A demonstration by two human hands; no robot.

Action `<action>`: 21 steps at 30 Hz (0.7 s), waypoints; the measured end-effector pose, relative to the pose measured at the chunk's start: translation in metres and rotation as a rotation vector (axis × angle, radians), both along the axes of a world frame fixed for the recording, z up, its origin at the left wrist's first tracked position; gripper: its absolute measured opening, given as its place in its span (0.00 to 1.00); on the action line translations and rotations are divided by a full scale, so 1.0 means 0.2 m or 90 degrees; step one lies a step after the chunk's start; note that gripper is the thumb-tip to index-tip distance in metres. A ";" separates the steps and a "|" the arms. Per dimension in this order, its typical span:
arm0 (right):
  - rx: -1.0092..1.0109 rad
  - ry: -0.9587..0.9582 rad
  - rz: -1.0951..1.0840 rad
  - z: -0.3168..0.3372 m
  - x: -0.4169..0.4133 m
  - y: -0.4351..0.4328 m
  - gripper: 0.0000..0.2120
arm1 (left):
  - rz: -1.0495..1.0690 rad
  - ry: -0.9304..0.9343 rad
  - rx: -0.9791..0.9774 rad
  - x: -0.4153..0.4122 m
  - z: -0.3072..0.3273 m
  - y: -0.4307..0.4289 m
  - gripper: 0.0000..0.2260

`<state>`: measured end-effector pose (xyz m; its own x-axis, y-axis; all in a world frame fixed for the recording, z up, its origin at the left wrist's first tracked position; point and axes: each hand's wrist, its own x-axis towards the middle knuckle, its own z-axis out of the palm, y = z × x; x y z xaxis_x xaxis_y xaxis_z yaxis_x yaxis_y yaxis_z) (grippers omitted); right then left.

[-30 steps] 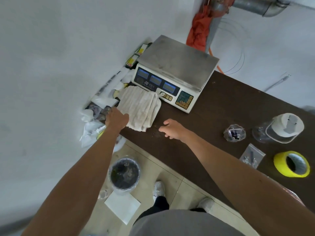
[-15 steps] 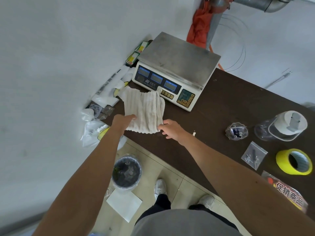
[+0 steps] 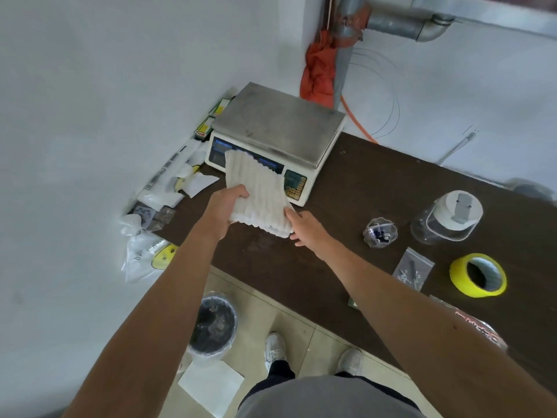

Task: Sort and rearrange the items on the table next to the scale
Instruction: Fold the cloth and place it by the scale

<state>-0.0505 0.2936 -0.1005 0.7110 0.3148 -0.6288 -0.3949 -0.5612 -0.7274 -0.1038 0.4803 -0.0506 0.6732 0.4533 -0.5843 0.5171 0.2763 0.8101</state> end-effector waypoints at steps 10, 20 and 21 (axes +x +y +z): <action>0.083 -0.089 -0.260 0.23 0.21 -0.45 0.32 | -0.120 -0.109 -0.128 0.29 0.19 -0.47 0.10; 0.013 -0.195 -0.377 0.23 0.46 -0.80 0.30 | -0.264 -0.072 0.144 0.71 0.15 -0.86 0.15; -0.005 -0.210 -0.364 0.23 0.48 -0.82 0.30 | -0.279 -0.069 0.157 0.74 0.13 -0.88 0.16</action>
